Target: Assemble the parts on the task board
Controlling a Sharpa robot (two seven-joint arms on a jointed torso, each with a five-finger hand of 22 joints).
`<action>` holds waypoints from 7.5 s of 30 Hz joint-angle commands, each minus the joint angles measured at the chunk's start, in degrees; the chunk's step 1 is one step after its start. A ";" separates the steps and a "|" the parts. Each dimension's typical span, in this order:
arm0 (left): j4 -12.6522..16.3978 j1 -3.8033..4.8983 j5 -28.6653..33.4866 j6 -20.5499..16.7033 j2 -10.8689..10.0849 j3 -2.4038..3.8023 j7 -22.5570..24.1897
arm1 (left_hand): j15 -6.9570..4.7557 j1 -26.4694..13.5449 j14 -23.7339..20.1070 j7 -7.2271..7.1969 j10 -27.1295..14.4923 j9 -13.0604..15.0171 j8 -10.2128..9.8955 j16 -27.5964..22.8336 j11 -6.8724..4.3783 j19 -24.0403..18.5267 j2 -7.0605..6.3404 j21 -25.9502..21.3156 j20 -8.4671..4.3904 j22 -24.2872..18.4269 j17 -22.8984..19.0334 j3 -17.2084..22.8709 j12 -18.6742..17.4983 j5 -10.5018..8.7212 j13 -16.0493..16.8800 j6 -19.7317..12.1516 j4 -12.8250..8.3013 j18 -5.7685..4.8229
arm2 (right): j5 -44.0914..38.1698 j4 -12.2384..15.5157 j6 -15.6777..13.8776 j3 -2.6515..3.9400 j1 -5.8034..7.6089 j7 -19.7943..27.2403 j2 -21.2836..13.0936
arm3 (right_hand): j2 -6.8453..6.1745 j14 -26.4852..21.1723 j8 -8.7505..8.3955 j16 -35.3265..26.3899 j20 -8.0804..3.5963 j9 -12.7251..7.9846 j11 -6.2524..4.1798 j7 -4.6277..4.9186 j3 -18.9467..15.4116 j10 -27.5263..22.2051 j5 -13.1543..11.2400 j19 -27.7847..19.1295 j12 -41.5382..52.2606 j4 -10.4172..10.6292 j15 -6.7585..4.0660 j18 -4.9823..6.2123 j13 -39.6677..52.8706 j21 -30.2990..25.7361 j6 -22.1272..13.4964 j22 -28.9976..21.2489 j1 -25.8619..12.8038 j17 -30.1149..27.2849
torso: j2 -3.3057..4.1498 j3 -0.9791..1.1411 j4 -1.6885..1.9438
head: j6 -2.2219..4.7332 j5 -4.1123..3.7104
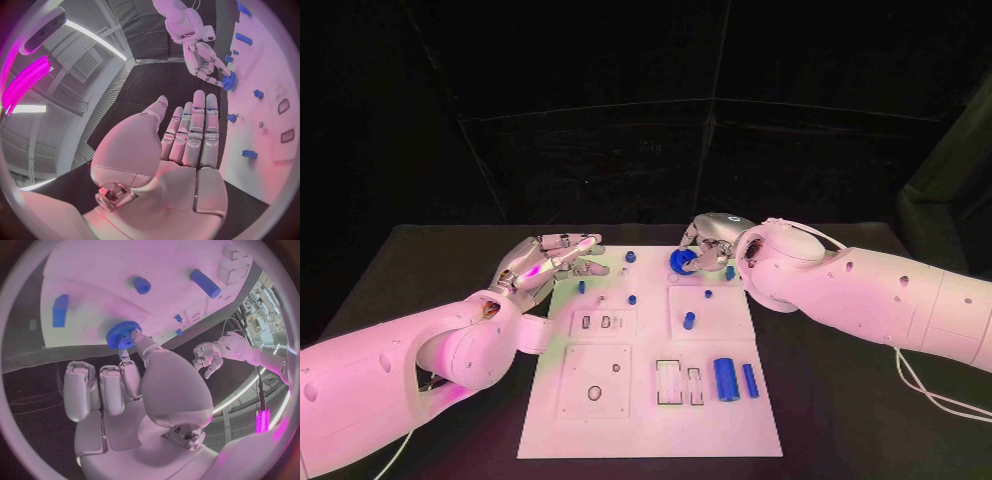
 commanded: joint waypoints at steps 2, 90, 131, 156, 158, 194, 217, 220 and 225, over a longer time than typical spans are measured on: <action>0.13 0.08 -0.31 0.85 -0.09 0.02 -0.03 | 0.01 0.05 0.10 0.37 0.21 -0.08 -0.32 -0.39 0.14 0.24 0.38 -0.22 0.02 -0.05 0.06 -0.01 -0.27 0.04 -0.08 0.10 -0.25 0.76 | -2.50 1.95 -4.47 0.04 0.12 0.52 0.45 | -0.39 3.87 -0.32 0.22 -0.42 0.00 -0.10 -1.25 1.15 0.49 -0.23 0.94 0.32 0.88 -0.32 -0.52 0.98 0.22 4.03 2.36 -1.60 3.90 | -0.02 -0.10 0.16 | 0.03 0.12; -0.66 0.11 -0.31 0.91 0.14 0.03 -0.32 | 0.05 -0.39 0.08 0.42 0.11 -0.08 -0.49 -0.63 0.20 0.26 0.48 -0.38 0.05 -0.18 0.28 0.30 -0.50 0.04 -0.10 0.05 -0.33 0.76 | -2.03 -6.16 -9.35 -0.51 -0.74 7.37 11.73 | -4.54 4.14 -5.74 1.14 1.31 -0.06 2.02 0.91 -9.01 -1.62 0.83 0.56 -2.58 10.13 1.53 -0.38 -0.56 -0.18 -2.48 1.70 -8.77 6.15 | -0.06 0.08 -0.19 | -1.07 0.94; -2.69 0.06 -0.31 1.53 0.74 0.01 -0.26 | 0.05 -0.39 0.05 0.39 0.10 -0.08 -0.55 -0.74 0.19 0.25 0.44 -0.45 0.06 -0.23 0.36 0.45 -0.57 0.05 -0.10 0.02 -0.49 0.76 | 18.95 -4.72 -1.30 -0.57 -3.37 23.94 -10.85 | -5.53 3.94 -5.73 0.63 0.74 -0.07 1.23 0.13 -8.41 -2.33 1.34 0.09 -3.80 3.40 0.86 -0.23 -1.27 -0.69 -1.67 0.85 -0.12 5.54 | -0.58 0.87 -1.54 | -0.88 -0.12; -2.97 0.04 -0.31 1.66 0.80 0.00 -0.36 | 0.05 -0.42 0.04 0.37 0.12 -0.08 -0.58 -0.81 0.18 0.26 0.44 -0.49 0.06 -0.27 0.42 0.57 -0.61 0.05 -0.09 0.04 -0.59 0.76 | 16.45 -7.72 0.69 -0.56 -4.23 23.06 -8.15 | -2.85 4.04 -4.75 0.74 0.69 0.21 1.23 0.21 -6.31 -2.00 -0.11 0.21 -3.45 1.43 0.86 -0.27 -0.77 -0.64 0.88 1.06 1.65 5.93 | -0.64 0.86 -1.54 | -1.43 -0.15; -2.99 0.04 -0.31 1.67 0.80 0.00 -0.38 | 0.05 -0.42 0.04 0.37 0.12 -0.08 -0.58 -0.81 0.18 0.26 0.44 -0.49 0.06 -0.27 0.42 0.57 -0.61 0.05 -0.09 0.04 -0.59 0.76 | 16.37 -7.75 0.77 -0.56 -4.23 22.99 -8.08 | -2.68 4.04 -4.63 0.74 0.68 0.24 1.20 0.17 -6.17 -1.94 -0.32 0.22 -3.39 1.35 0.84 -0.28 -0.70 -0.63 1.24 1.09 1.60 5.95 | -0.64 0.87 -1.54 | -1.44 -0.12; -2.77 0.07 -0.31 1.66 0.06 -0.01 -0.73 | 0.05 -0.42 0.04 0.37 0.12 -0.08 -0.58 -0.81 0.18 0.26 0.44 -0.49 0.06 -0.27 0.42 0.57 -0.61 0.05 -0.09 0.04 -0.59 0.76 | 18.85 -0.75 -13.36 -0.52 -4.19 18.13 -9.06 | 1.78 4.39 -1.00 1.35 -1.56 1.21 -1.49 -2.93 -0.01 -0.33 -0.71 0.78 -2.07 -0.11 -1.50 -0.44 0.93 -0.33 9.10 1.94 -0.03 7.44 | -0.83 0.79 -1.48 | -1.66 -0.08; -5.69 0.49 0.11 1.55 1.23 0.00 -0.50 | 0.06 -0.52 0.03 0.36 0.16 -0.07 -0.62 -0.92 0.17 0.27 0.44 -0.56 0.07 -0.33 0.53 0.74 -0.66 0.05 -0.08 0.06 -0.71 0.77 | 0.65 5.02 -6.75 -2.07 -4.64 3.81 7.08 | 1.60 4.37 -1.31 1.26 -1.48 1.10 -1.33 -2.73 0.53 -0.47 -0.38 0.59 -2.44 0.16 -1.38 -0.34 0.70 -0.57 8.70 1.38 -1.29 7.32 | -2.59 -0.07 -0.35 | -4.92 4.29; -5.79 0.56 0.19 1.48 1.30 0.00 -0.49 | 0.06 -0.52 0.03 0.36 0.16 -0.07 -0.62 -0.92 0.17 0.27 0.44 -0.56 0.07 -0.33 0.53 0.74 -0.66 0.05 -0.08 0.06 -0.71 0.77 | -0.22 4.92 -5.83 -2.27 -5.08 3.47 8.06 | 1.60 4.37 -1.31 1.26 -1.48 1.10 -1.33 -2.73 0.53 -0.47 -0.38 0.59 -2.44 0.16 -1.38 -0.34 0.70 -0.57 8.70 1.38 -1.29 7.32 | -2.61 -0.09 -0.27 | -5.11 4.69; -5.80 0.67 0.26 1.33 1.36 0.00 -0.46 | 0.05 -0.54 0.04 0.34 0.21 -0.06 -0.61 -0.94 0.16 0.28 0.45 -0.57 0.07 -0.34 0.55 0.79 -0.65 0.05 -0.07 0.10 -0.74 0.77 | -1.10 4.65 -4.43 -2.44 -6.05 3.11 9.27 | 1.51 4.35 -1.41 1.21 -1.46 1.06 -1.27 -2.67 0.63 -0.52 -0.35 0.52 -2.53 0.24 -1.35 -0.30 0.65 -0.65 8.56 1.19 -1.59 7.23 | -2.64 -0.12 -0.23 | -5.28 5.78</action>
